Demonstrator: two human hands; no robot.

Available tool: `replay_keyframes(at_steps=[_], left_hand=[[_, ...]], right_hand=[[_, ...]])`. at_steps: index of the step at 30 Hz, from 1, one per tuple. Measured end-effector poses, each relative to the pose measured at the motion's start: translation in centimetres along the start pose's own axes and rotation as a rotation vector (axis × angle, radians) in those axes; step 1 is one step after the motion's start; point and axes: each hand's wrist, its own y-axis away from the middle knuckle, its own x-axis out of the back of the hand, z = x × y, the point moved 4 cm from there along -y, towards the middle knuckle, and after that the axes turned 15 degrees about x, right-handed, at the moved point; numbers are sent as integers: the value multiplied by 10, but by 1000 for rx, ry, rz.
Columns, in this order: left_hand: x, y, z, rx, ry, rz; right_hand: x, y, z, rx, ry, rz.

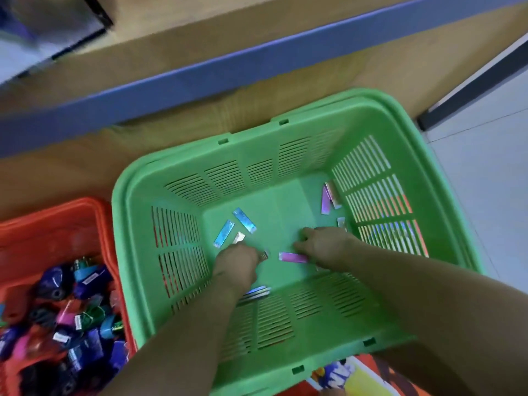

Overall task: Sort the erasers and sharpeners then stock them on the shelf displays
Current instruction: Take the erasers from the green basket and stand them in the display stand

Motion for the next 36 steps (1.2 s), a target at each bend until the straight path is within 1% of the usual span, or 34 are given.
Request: replay_keyframes(at_steps=[2, 5, 8, 10, 14, 16, 18, 19, 21, 23, 24, 26, 29, 31, 33, 34, 36], left_hand=[[4, -4, 0, 69, 115, 32], [13, -12, -10, 229, 395, 130], [17, -20, -25, 322, 489, 269], [17, -22, -32, 367, 553, 294], [15, -28, -33, 406, 620, 196], [13, -32, -33, 460, 704, 153], [10, -33, -30, 513, 788, 76], [8, -31, -26, 519, 795, 46], [7, -28, -15, 479, 731, 37], [4, -25, -7, 447, 689, 59], [5, -23, -5, 445, 703, 52], [6, -21, -6, 482, 813, 4], [11, -16, -10, 534, 1115, -95], [13, -10, -10, 533, 1249, -142], [13, -5, -9, 511, 1338, -185], [15, -2, -9, 495, 1400, -221], [20, 3, -11, 463, 1530, -319]], right_hand=[[-4, -7, -7, 54, 3, -15], [-11, -14, -12, 60, -12, 23], [-11, -16, -8, -3, -128, 104], [-10, -21, -7, -43, -191, 117], [-7, -35, -11, -176, -187, 103], [-5, -40, -14, -242, -207, 101], [-2, -43, -17, -283, -238, 131], [-2, -43, -18, -290, -255, 156], [-2, -44, -21, -296, -289, 196], [-3, -46, -28, -279, -315, 191], [-4, -47, -31, -256, -326, 173], [-1, -47, -31, -221, -335, 156], [4, -42, -20, -237, -376, 181], [5, -39, -15, -261, -436, 220], [7, -38, -15, -293, -593, 253], [6, -37, -14, -327, -823, 299], [9, -34, -12, -364, -1464, 424]])
